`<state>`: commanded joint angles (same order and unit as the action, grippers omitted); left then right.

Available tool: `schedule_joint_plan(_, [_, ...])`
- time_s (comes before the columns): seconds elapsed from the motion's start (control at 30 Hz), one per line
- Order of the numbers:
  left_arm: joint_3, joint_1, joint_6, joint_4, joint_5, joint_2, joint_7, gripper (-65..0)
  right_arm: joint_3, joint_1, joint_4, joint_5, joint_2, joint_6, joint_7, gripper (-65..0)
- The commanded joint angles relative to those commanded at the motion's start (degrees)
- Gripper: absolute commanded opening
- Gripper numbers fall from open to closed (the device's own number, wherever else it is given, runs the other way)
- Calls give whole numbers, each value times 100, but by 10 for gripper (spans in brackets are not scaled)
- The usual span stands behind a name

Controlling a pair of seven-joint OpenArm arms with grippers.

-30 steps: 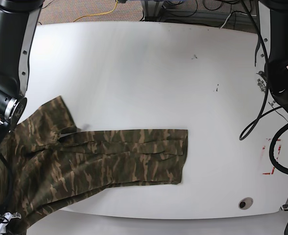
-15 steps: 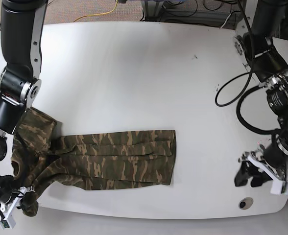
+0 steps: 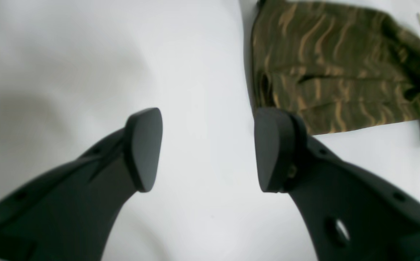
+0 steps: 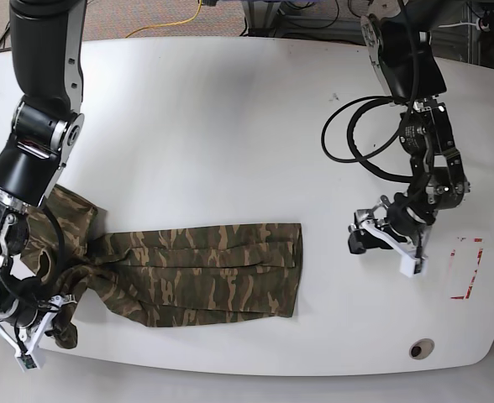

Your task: Layout the t-shirt on the table in an organized manner, then fold the t-shirt properly

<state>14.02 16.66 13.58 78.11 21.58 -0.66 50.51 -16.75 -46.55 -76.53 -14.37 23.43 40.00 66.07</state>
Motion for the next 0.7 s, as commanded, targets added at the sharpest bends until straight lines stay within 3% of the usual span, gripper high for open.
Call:
schedule_joint_plan(0.17, [-273,237,-141,-941,-53,97,-598,-272,0,105,-79,0,-123,0,9,-636])
schedule_joint_plan(0.4, [-404,571,-176,-2040,-18,308,-1064,-272,-9,202,-79,0,-149,0,9,-636])
schedule_joint_plan(0.5, [-404,677,-97,-2338,18,440,-1231,-272,-9,220,-79,0,-149,0,18,-636])
schedule_joint_plan(0.57, [-404,756,97,-2523,167,527,-1284,-272,-9,220,-79,0,-149,0,18,-636])
schedule_joint_plan(0.7, [-422,844,167,-2708,440,571,-1275,-272,-9,229,-79,0,-149,0,18,-636])
